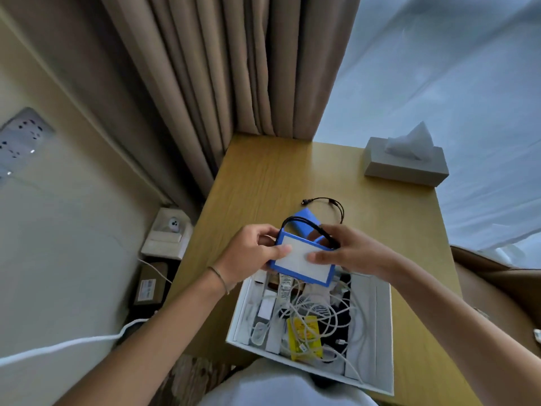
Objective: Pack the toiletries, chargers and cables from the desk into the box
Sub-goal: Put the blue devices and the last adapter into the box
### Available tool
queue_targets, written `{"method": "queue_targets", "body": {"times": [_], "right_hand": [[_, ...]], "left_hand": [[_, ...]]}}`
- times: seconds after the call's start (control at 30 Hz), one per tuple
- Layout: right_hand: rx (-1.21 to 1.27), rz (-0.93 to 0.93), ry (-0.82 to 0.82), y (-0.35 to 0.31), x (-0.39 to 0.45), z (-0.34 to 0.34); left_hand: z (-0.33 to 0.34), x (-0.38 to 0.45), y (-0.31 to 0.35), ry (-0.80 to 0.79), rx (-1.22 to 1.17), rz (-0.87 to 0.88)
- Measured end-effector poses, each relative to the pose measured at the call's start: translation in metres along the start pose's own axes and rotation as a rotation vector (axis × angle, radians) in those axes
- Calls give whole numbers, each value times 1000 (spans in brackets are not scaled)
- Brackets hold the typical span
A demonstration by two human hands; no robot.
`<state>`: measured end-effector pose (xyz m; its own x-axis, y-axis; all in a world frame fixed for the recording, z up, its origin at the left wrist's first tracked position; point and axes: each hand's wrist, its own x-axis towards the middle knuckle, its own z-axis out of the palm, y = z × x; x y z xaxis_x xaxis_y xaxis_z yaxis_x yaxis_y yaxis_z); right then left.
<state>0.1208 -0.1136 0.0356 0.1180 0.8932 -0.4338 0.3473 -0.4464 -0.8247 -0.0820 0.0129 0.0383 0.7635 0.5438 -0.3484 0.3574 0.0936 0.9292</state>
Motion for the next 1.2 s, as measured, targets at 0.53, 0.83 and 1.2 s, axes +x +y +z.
{"method": "queue_targets", "body": {"times": [0.53, 0.83, 1.2], "right_hand": [[-62, 336, -103, 53, 11, 103], [-316, 301, -144, 74, 26, 139], [-386, 255, -183, 70, 21, 151]], "left_hand": [[-27, 17, -95, 249, 615, 41], [-25, 18, -103, 250, 665, 84], [-22, 19, -107, 275, 663, 104]]}}
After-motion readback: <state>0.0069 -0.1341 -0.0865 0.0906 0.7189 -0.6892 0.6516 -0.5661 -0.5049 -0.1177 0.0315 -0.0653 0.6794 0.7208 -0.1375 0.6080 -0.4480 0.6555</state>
